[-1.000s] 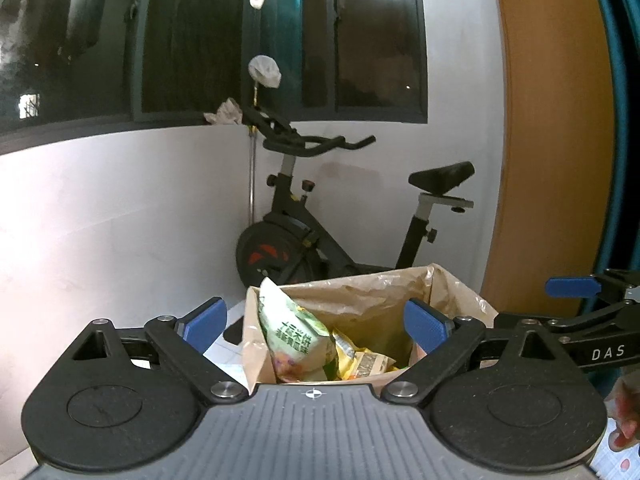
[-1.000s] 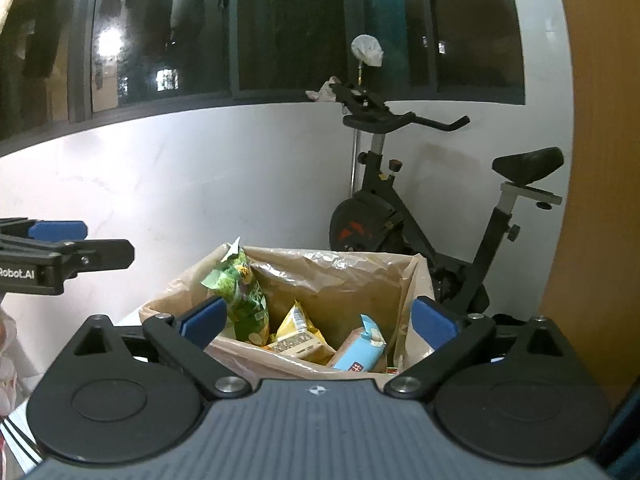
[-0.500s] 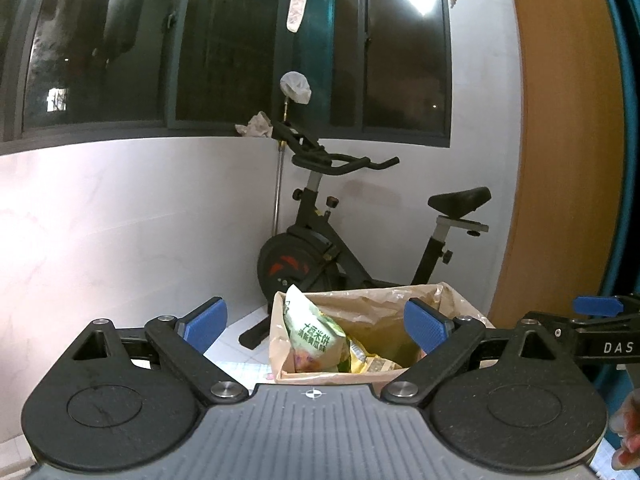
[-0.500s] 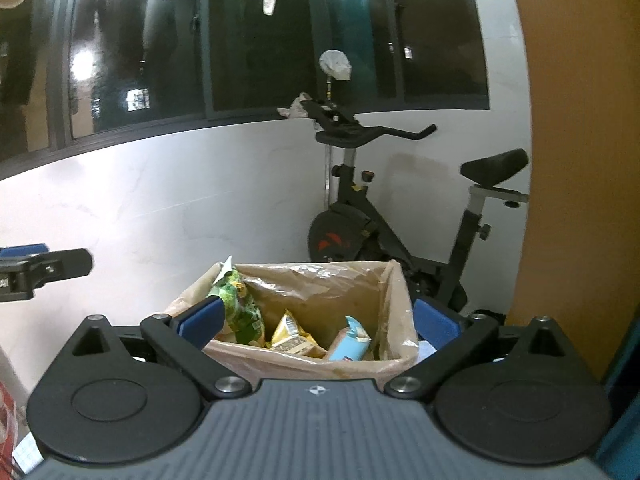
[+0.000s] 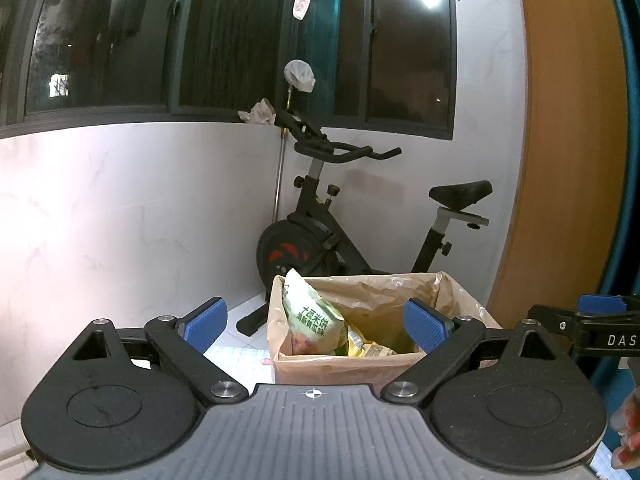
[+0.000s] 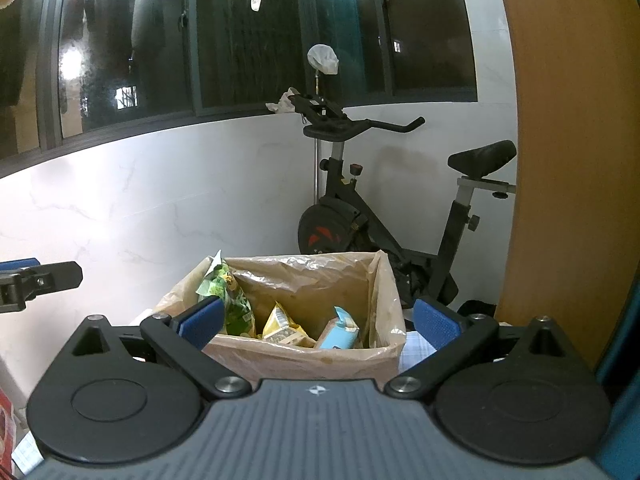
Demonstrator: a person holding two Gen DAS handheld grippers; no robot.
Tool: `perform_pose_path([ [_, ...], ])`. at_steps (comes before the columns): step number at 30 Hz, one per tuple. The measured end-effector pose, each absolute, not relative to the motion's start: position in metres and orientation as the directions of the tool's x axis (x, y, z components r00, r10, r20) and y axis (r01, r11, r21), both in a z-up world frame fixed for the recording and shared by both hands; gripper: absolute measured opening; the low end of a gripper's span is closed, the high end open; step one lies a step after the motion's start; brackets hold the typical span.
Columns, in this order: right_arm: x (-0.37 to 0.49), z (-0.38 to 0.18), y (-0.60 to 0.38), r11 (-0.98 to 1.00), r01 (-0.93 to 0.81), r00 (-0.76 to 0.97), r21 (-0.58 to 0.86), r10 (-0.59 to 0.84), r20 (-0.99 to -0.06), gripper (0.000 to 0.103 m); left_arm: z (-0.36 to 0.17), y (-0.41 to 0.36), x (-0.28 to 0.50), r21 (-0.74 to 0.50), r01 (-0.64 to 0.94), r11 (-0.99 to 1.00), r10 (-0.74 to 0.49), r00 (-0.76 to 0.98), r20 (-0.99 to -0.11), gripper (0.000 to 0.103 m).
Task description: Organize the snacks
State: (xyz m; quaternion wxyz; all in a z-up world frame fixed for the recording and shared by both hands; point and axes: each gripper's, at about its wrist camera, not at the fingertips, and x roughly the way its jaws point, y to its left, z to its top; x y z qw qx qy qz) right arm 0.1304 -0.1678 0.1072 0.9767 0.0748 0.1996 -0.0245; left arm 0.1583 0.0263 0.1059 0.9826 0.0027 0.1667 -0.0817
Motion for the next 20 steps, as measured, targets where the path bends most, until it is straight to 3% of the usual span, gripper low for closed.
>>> perform_pose_path([
  [20,0.132,0.1066,-0.1646,0.99,0.074,0.921,0.121,-0.021,-0.39,0.103,0.1038,0.0288,0.1601,-0.021,0.172,0.985,-0.17,0.929,-0.329,0.097],
])
